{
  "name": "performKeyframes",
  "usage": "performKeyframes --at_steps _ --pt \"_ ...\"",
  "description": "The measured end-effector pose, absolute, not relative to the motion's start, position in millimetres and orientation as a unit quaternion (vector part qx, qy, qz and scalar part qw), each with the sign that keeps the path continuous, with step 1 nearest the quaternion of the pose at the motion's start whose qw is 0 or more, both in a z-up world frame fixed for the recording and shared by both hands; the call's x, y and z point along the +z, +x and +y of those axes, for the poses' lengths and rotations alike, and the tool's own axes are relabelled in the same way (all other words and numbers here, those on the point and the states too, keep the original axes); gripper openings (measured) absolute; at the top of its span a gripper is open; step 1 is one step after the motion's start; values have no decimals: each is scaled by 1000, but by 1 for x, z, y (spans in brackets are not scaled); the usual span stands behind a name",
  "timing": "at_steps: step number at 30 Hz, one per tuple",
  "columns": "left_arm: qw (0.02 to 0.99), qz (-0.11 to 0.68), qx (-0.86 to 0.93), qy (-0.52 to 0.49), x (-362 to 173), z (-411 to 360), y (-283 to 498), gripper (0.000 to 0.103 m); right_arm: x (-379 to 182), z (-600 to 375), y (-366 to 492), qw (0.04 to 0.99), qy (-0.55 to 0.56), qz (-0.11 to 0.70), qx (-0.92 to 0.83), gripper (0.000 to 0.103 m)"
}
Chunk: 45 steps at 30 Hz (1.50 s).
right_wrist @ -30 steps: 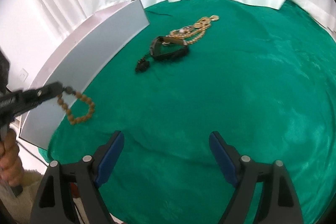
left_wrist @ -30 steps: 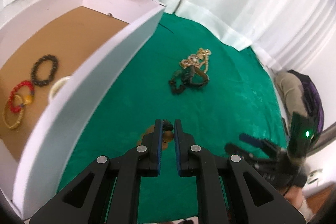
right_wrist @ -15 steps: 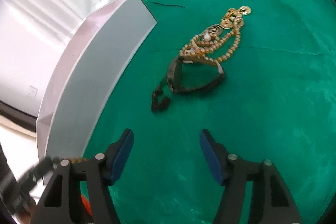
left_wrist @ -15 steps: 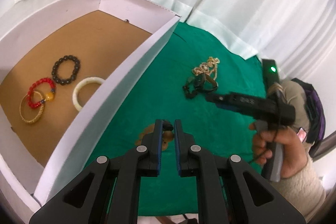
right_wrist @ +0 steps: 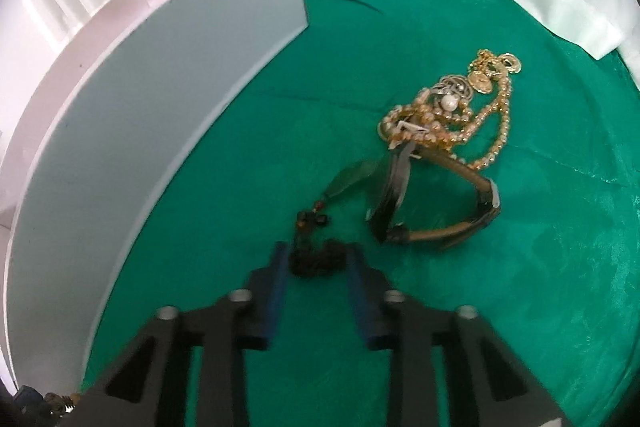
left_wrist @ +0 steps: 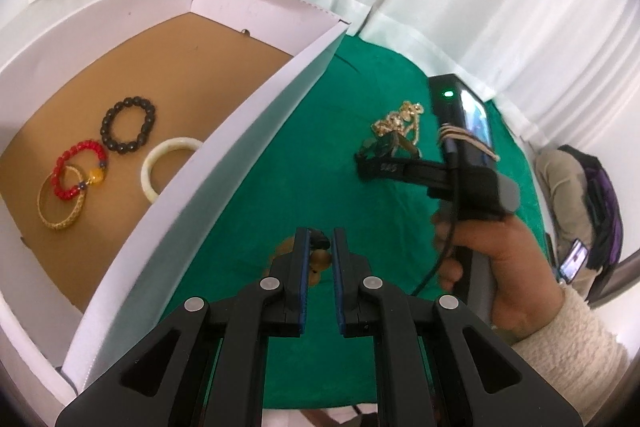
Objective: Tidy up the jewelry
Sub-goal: 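Lift the wooden bead bracelet with the left gripper while the right gripper grasps the small black beaded charm, then carry both items into the white box and open both grippers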
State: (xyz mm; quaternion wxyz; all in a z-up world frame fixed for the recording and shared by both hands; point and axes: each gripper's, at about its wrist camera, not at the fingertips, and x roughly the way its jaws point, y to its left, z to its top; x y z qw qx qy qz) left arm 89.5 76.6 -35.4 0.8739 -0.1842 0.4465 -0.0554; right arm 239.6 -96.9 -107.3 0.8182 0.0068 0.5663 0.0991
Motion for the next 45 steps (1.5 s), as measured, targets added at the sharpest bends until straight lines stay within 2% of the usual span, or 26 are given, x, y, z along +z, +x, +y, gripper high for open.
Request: performKeyframes --at_steps 1,10,23,37,45 --pt "874 447 -55 -183 -36 76 89 9 -105 -101 238 821 14 562 102 18" --pt "874 446 -71 -181 -26 64 86 9 -46 -138 201 840 42 517 160 17" --pt "880 410 -135 -199 39 60 70 9 48 -117 156 856 33 450 251 16" --pt "912 348 -42 -214 91 163 48 9 96 -41 152 845 -3 415 337 17" --pt "907 353 47 -225 66 230 70 9 104 21 173 830 -13 411 378 17"
